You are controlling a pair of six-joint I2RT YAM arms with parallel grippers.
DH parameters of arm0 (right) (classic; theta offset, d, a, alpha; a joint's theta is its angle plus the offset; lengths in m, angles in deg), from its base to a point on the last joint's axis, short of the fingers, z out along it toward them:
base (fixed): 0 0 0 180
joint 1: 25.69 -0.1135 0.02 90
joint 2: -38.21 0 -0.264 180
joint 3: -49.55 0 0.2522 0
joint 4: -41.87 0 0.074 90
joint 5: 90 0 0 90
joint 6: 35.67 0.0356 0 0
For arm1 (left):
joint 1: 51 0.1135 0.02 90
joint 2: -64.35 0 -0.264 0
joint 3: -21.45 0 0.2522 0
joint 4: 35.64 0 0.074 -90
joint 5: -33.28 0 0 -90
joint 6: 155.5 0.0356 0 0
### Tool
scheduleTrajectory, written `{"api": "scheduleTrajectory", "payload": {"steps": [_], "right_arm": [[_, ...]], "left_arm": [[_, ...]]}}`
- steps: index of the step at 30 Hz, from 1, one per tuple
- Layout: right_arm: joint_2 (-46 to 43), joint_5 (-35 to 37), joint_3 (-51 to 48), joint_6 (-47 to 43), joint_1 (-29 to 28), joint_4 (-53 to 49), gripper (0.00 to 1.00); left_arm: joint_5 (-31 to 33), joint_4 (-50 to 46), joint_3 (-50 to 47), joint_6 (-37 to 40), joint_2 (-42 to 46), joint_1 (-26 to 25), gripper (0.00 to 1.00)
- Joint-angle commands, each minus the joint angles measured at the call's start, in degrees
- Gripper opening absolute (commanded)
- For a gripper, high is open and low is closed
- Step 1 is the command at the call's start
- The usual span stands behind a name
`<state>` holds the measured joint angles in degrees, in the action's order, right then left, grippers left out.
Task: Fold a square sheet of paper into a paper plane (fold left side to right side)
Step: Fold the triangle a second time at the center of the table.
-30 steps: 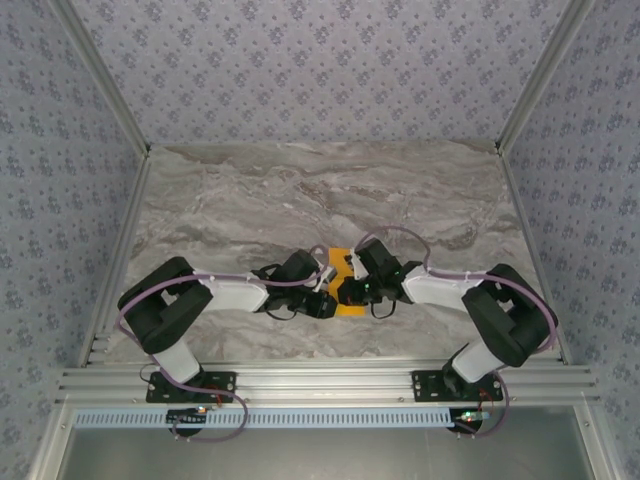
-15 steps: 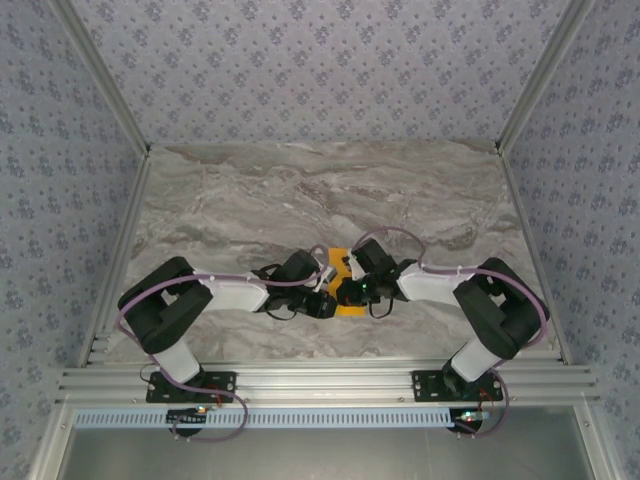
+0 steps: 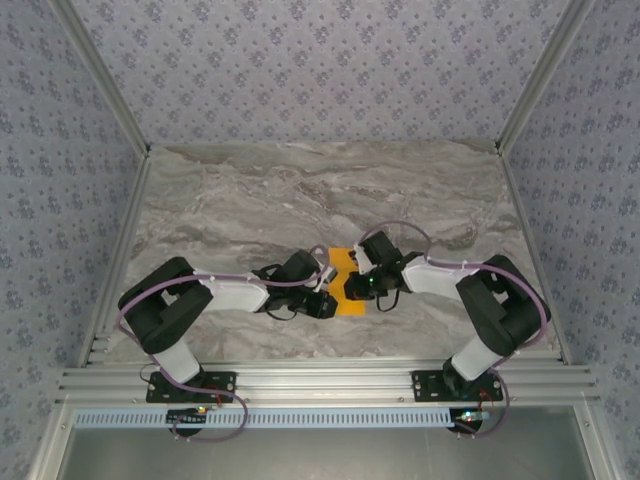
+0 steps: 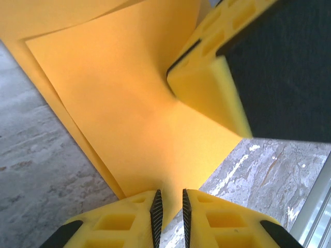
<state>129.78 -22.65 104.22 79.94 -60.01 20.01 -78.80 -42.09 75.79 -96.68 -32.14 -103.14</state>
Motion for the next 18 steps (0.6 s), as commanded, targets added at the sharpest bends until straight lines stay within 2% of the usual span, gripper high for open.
{"api": "scheduleTrajectory", "payload": {"steps": [1, 18], "right_arm": [[2.11, 4.13, 1.3, -2.91, 2.93, -3.51, 0.08], [4.44, 1.91, 2.6, -8.1, 12.02, -5.71, 0.07]], "left_arm": [[1.87, -4.59, -2.44, 0.07, -4.59, -1.21, 0.21], [1.61, -4.33, -2.78, -0.1, -4.45, -1.25, 0.21]]}}
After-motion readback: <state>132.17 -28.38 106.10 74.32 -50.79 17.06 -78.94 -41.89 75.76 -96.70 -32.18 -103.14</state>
